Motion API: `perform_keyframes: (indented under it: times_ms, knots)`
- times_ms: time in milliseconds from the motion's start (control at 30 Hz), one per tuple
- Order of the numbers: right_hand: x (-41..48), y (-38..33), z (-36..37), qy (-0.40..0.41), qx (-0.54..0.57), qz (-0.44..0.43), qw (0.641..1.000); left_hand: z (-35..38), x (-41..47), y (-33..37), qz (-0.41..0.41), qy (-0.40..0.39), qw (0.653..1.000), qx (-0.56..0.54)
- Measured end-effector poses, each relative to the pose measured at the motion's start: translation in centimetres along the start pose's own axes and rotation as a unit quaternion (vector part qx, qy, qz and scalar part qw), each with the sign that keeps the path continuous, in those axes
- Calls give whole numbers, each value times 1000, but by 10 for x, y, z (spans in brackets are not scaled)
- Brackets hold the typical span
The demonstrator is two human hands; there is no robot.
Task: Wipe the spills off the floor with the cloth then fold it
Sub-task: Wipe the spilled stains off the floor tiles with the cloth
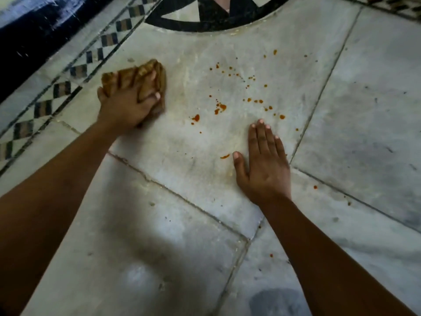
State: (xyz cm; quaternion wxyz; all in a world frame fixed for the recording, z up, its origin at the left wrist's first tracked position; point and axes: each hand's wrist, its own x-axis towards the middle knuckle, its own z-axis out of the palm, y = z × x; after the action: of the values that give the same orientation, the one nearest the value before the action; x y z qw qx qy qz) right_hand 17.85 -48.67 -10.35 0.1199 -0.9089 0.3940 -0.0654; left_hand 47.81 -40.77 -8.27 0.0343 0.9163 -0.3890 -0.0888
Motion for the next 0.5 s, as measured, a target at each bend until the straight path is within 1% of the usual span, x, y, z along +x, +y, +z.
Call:
perform_keyframes:
  times_ms: [67,133,200,267,300,333,367,433,500]
  knots:
    - [1,-1,-2,-1,6,1,1000,-4,28,27,-27,-4,999,-22]
    - [2,-2,-3,-1,11,5,1000,-3,40,58,-8,-11,1000,-9]
    - [1,-3,-3,-4,10,8,1000,3,27,76,52,-23,998,15]
    - [1,-2,-4,-3,11,11,1000,10,1,71,136,-15,990,36]
    - [2,-2,-4,-3,13,14,1000,9,-10,60,159,-12,986,42]
    - [1,-3,-4,-7,15,15,1000,7,-17,46,160,-13,986,43]
    - [1,-2,-4,-10,14,16,1000,5,-17,32,142,-10,989,42]
    - [1,-3,-4,-11,13,17,1000,0,4,15,67,-3,997,40]
    - [1,-3,-5,-11,10,20,1000,-8,41,28,-10,5,1000,21]
